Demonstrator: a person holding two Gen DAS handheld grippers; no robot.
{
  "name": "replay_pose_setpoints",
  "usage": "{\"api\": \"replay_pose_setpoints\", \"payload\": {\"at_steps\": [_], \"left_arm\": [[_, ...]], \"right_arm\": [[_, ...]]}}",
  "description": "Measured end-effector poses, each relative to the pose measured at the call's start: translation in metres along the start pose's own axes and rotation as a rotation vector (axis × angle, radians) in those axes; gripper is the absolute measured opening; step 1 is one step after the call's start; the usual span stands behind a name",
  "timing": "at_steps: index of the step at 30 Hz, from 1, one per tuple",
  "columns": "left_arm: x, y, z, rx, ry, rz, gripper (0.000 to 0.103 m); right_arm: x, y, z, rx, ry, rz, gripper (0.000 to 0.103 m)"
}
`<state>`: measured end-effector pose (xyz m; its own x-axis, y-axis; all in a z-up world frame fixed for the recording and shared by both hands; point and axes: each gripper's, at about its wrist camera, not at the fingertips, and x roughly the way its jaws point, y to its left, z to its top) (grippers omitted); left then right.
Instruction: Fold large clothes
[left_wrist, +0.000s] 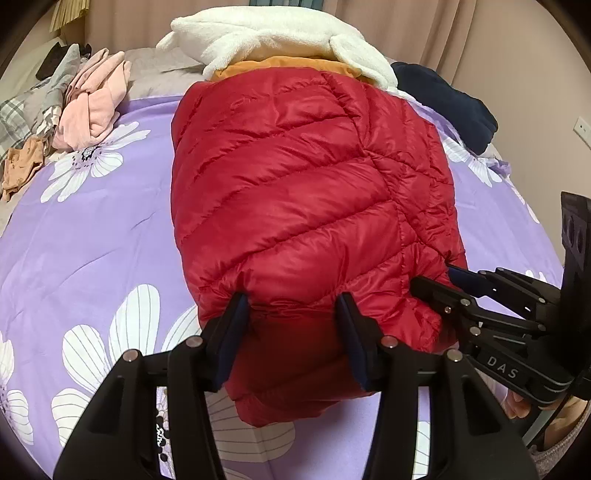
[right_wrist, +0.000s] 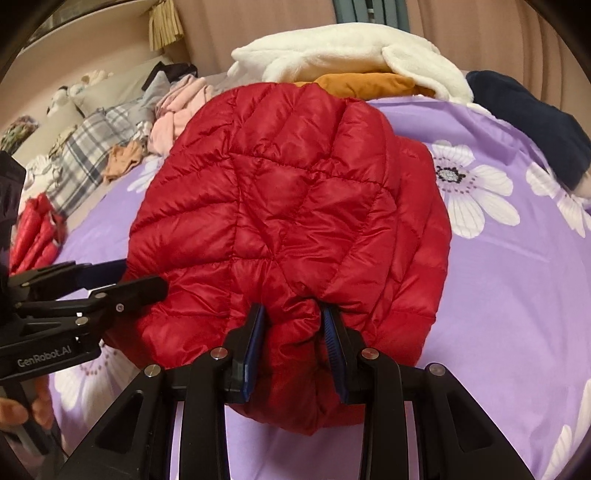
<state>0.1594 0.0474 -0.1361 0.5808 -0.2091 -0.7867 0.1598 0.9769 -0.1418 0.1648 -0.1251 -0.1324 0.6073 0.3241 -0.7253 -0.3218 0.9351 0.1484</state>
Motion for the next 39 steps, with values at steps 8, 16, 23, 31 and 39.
{"api": "replay_pose_setpoints", "payload": {"at_steps": [8,16,23,31,39], "left_arm": [[-0.012,0.000,-0.003,-0.016,-0.008,-0.002,0.049],[-0.027,-0.008,-0.013,-0.012,-0.019,-0.026,0.049],[-0.016,-0.006,-0.017,-0.012,0.004,-0.020,0.050],[-0.013,-0.005,-0.018,-0.017,0.007,-0.027,0.050],[-0.010,-0.005,-0.019,-0.010,0.015,-0.028,0.051]], "right_arm": [[-0.003,0.002,-0.004,0.022,0.006,0.003,0.033],[-0.004,-0.002,-0.006,0.056,0.006,0.014,0.033],[-0.015,-0.005,-0.008,0.074,-0.006,0.032,0.033],[-0.019,-0.004,-0.008,0.053,-0.025,0.029,0.033],[-0.002,-0.007,-0.014,0.074,0.003,0.025,0.033]]}}
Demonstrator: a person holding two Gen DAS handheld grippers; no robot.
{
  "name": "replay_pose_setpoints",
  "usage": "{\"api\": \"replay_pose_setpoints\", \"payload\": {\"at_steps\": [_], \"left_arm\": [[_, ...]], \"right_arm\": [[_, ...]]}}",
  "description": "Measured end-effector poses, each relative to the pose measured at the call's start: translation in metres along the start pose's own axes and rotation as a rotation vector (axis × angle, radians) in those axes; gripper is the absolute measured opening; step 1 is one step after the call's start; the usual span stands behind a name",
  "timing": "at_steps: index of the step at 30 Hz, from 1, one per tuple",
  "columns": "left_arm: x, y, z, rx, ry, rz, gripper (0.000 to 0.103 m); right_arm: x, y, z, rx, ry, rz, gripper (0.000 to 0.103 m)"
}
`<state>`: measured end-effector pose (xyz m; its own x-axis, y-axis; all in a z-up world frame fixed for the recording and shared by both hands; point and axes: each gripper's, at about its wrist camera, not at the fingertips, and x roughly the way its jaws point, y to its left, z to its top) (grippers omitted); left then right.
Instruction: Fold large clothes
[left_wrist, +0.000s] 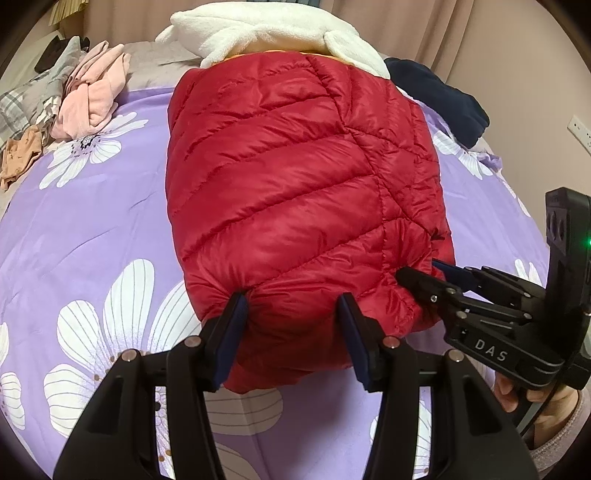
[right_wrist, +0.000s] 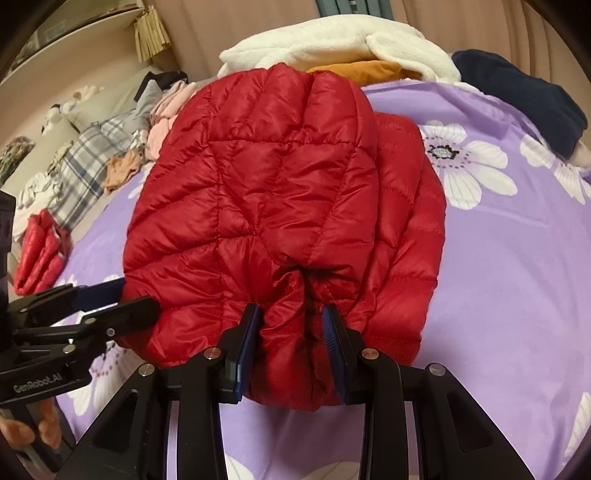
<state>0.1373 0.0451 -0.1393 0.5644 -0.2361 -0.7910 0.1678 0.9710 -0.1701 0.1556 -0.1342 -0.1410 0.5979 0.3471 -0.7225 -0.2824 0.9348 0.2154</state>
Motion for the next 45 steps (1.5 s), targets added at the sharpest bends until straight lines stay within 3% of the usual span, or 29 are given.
{"api": "replay_pose_setpoints", "payload": {"at_steps": [9,19,23,33,45], "left_arm": [[-0.009,0.002,0.004,-0.012,-0.011,-0.003,0.051],[-0.022,0.011,0.039,-0.028,-0.124,0.024,0.051],[0.008,0.015,0.052,-0.032,-0.051,0.046,0.052],[0.035,0.020,0.060,-0.007,0.004,0.053,0.062],[-0.001,0.019,0.042,-0.033,-0.041,0.047,0.060]], "right_arm": [[-0.002,-0.001,0.000,0.007,0.003,0.004,0.033],[-0.005,0.001,-0.003,0.007,0.004,0.006,0.033],[-0.005,0.000,-0.002,0.005,0.005,0.008,0.033],[-0.004,0.001,-0.002,-0.002,0.005,0.000,0.033],[-0.019,0.001,-0.004,0.019,-0.009,0.009,0.034]]}}
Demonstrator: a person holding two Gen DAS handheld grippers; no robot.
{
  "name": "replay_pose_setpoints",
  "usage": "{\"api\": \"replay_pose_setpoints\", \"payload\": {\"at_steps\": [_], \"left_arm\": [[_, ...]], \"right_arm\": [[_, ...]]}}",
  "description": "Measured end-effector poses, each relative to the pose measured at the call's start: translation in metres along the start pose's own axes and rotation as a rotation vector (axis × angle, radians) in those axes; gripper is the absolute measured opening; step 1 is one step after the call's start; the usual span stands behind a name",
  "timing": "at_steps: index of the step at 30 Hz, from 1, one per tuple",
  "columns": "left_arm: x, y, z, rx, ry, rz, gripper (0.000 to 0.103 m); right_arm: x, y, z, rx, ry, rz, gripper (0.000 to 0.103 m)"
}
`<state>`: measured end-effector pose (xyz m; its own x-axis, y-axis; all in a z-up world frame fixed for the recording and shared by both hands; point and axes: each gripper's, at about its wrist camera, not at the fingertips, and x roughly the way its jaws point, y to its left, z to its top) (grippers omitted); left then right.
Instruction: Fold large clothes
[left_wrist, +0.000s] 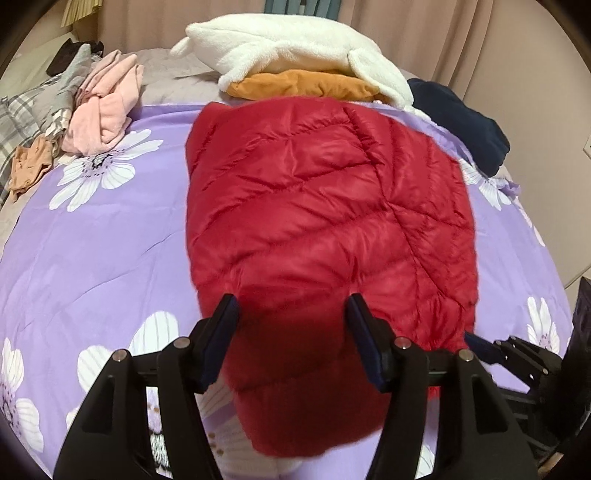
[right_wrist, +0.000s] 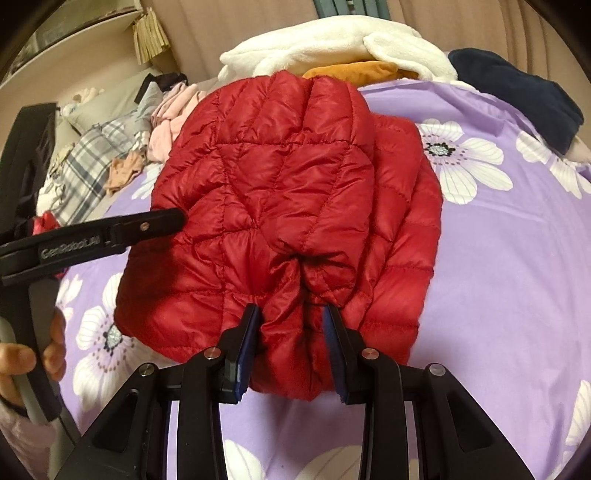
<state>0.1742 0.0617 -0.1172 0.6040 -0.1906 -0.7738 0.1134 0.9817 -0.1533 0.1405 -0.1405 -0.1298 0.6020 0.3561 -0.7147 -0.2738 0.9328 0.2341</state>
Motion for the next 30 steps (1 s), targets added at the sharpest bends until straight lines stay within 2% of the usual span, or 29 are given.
{"api": "replay_pose_setpoints", "payload": {"at_steps": [5,10,26,30], "left_arm": [[-0.016,0.000,-0.019,-0.006,-0.008,-0.018,0.060],[-0.006,0.005,-0.036,-0.030,0.038,-0.023,0.060],[-0.039,-0.007,-0.061,-0.046,0.037,-0.025,0.062],[-0.048,-0.010,-0.064,-0.049,0.032,-0.019,0.066]], "right_arm": [[-0.008,-0.001,-0.001,0.007,-0.029,0.004,0.034],[0.001,-0.006,-0.001,0.045,-0.002,0.008,0.034],[-0.033,0.007,-0.008,-0.003,-0.035,-0.048,0.035],[-0.039,0.007,-0.010,0.000,-0.039,-0.052,0.035]]}}
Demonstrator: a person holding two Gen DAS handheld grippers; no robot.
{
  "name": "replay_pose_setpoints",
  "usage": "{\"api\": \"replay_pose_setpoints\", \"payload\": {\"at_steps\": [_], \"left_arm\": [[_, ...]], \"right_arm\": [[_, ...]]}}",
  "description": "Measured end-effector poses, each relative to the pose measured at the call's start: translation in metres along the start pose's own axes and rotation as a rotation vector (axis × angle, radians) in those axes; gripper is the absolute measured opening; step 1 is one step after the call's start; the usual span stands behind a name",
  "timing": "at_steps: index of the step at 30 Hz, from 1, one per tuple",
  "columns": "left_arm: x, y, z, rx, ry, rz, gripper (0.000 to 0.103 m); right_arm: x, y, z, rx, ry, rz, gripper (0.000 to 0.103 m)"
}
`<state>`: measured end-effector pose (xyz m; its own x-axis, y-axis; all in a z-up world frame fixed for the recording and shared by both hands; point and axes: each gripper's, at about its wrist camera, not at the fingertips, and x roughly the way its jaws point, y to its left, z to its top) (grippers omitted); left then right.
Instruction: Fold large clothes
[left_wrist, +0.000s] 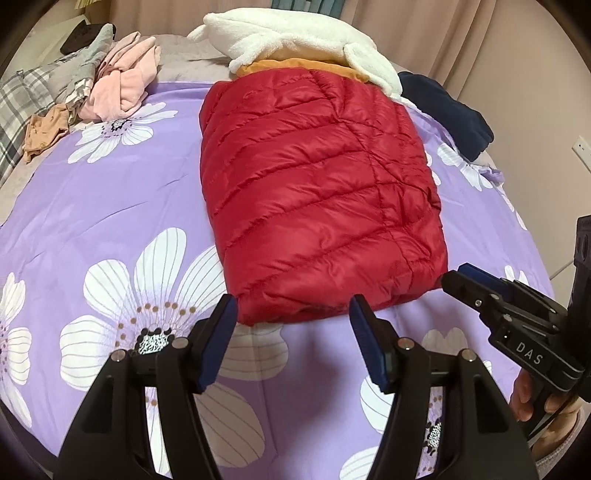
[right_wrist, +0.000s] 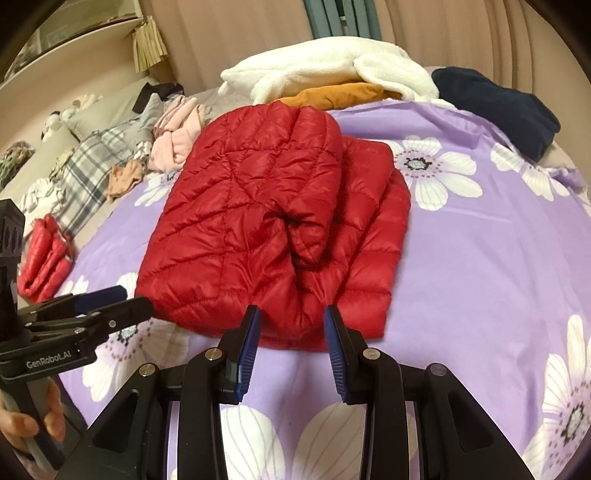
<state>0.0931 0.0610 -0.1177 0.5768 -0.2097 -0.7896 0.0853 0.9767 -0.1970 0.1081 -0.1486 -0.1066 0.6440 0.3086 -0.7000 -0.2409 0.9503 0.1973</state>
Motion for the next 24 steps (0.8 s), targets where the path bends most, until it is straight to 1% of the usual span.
{"api": "replay_pose_setpoints", "payload": {"at_steps": [1,3,5,6,7,10,11,13,14,17,20,22,24], "left_arm": [[-0.003,-0.001,-0.001,-0.002,-0.003,0.004,0.068],[-0.009,-0.001,-0.001,-0.006,-0.012,0.014,0.080],[-0.017,-0.002,-0.002,-0.005,-0.030,0.027,0.083],[-0.022,-0.003,-0.002,-0.002,-0.039,0.034,0.084],[-0.026,-0.004,-0.002,0.000,-0.045,0.038,0.085],[-0.040,-0.005,-0.001,0.004,-0.064,0.056,0.091],[-0.045,-0.006,-0.001,0.007,-0.075,0.067,0.095],[-0.055,-0.008,-0.001,0.016,-0.104,0.094,0.100],[-0.062,-0.010,-0.002,0.024,-0.121,0.116,0.103],[-0.077,-0.013,-0.002,0.033,-0.150,0.152,0.103],[-0.089,-0.012,-0.001,0.017,-0.158,0.161,0.103],[-0.097,-0.011,0.000,0.004,-0.159,0.190,0.103],[-0.103,-0.011,0.002,-0.006,-0.153,0.206,0.103]], "right_arm": [[-0.002,0.000,0.000,0.001,-0.002,0.000,0.035],[-0.007,0.000,0.000,0.000,-0.005,-0.006,0.035],[-0.011,0.001,0.000,0.001,-0.007,-0.016,0.046],[-0.015,0.001,0.001,0.003,-0.013,-0.020,0.057],[-0.019,0.001,0.001,0.003,-0.021,-0.022,0.064],[-0.030,0.006,0.003,-0.012,-0.038,-0.027,0.066],[-0.033,0.007,0.003,-0.016,-0.042,-0.032,0.066],[-0.040,0.010,0.004,-0.028,-0.052,-0.045,0.074],[-0.043,0.010,0.004,-0.030,-0.057,-0.051,0.076],[-0.051,0.012,0.007,-0.034,-0.061,-0.051,0.079],[-0.060,0.016,0.009,-0.035,-0.060,-0.055,0.081],[-0.067,0.018,0.011,-0.032,-0.064,-0.055,0.090],[-0.076,0.020,0.013,-0.030,-0.074,-0.050,0.095]]}}
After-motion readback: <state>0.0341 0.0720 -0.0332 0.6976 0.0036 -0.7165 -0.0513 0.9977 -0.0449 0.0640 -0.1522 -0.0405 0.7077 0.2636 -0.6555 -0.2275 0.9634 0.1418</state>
